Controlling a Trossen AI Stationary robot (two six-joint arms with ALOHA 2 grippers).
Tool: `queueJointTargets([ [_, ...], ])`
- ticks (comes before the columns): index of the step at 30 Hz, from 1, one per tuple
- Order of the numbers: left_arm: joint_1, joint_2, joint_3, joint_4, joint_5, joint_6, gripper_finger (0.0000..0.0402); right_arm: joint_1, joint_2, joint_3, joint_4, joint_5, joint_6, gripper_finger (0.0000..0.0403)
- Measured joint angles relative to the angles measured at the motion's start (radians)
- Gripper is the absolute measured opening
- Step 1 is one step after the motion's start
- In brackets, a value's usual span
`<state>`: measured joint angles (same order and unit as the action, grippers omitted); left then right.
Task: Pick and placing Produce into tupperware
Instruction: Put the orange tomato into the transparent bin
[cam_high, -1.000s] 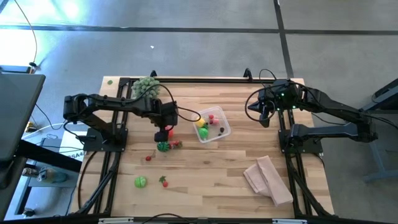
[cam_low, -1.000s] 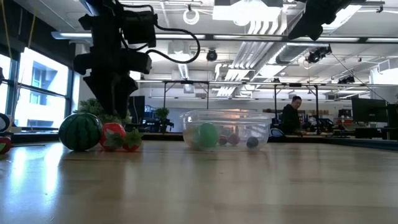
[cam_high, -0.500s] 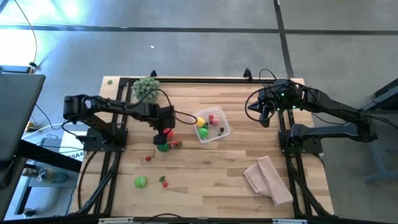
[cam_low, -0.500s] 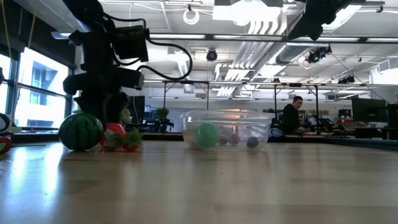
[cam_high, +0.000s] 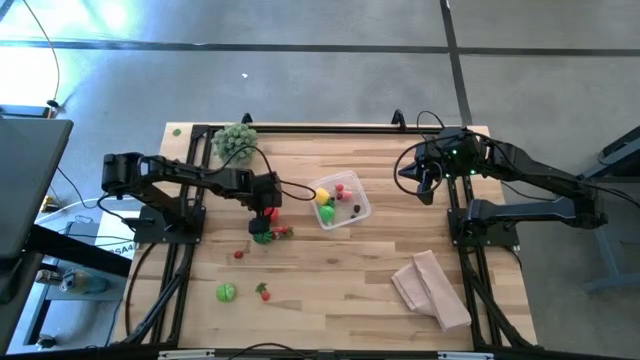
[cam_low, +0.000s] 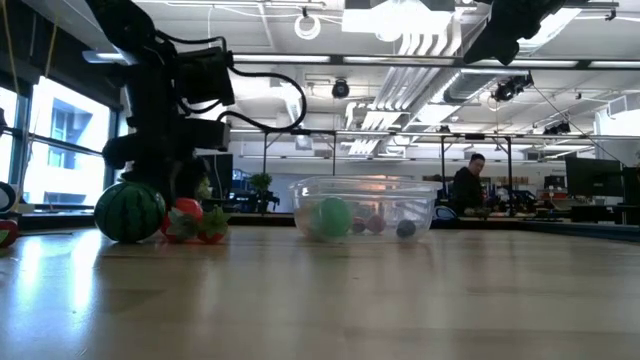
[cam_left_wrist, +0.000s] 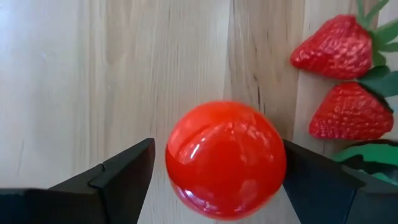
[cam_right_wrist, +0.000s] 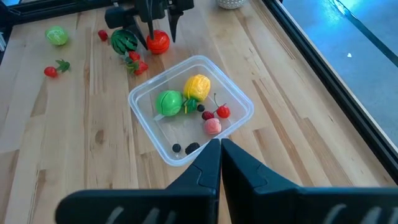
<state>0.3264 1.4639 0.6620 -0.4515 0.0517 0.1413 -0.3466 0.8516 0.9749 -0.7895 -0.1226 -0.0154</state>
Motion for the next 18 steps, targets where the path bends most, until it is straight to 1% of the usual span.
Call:
queueJointTargets([
  [10,0.000,0.000,0.000,0.035,0.000,0.000,0.0306,0.000,0.000,0.000,0.000,0.000,0.000,0.0004],
  [18,0.000,0.000,0.000,0.037,0.004,-0.008,0.0283,0.000,0.000,0.000,0.000,0.000,0.000,0.0004],
])
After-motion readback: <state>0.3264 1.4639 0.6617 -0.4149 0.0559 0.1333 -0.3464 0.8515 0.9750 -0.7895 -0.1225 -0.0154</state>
